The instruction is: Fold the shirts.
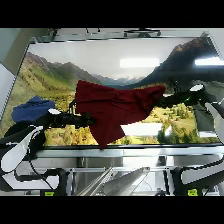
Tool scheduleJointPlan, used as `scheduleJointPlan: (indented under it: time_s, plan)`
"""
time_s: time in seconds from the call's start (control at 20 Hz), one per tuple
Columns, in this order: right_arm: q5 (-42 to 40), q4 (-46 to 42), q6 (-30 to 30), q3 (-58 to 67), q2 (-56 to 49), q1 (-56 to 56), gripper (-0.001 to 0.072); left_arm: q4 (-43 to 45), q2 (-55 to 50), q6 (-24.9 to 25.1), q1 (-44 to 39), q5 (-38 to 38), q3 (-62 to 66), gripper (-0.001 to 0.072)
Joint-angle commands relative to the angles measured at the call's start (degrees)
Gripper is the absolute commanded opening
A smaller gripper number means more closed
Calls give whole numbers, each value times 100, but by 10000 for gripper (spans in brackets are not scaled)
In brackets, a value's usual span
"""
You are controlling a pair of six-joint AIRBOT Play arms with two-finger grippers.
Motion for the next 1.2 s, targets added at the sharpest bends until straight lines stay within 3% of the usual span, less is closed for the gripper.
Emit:
scheduleJointPlan:
  time_s: [0.0, 0.25, 0.45, 0.6, 0.75, 0.9, 1.05, 1.15]
  plan:
    - [907, 691, -79, 188, 264, -81, 21, -127, 411, 50, 96, -581, 151, 20]
    - [1993, 2706, -286, 393, 1996, -603, 21, -1342, 1869, 181, 857, -2157, 1414, 20]
    - [1902, 4435, -297, 977, 3552, -1427, 21, -2951, 2857, 153, 1674, -2741, 2920, 21]
    - [1360, 5600, -540, 1744, 4500, -2337, 21, -4341, 3309, 153, 2599, -3045, 4343, 22]
    - [404, 5357, -636, 2608, 5195, -3346, 21, -4754, 3386, -17, 3965, -3132, 5871, 23]
    - [153, 5248, -645, 3071, 5469, -3512, 21, -4771, 3285, -149, 5108, -3029, 6977, 24]
    - [72, 5023, -763, 3121, 5488, -3512, 21, -4697, 2959, -79, 5554, -2924, 7584, 24]
    - [79, 4083, -466, 3112, 5333, -3392, 20, -4522, 2551, -81, 5292, -2970, 7707, 24]
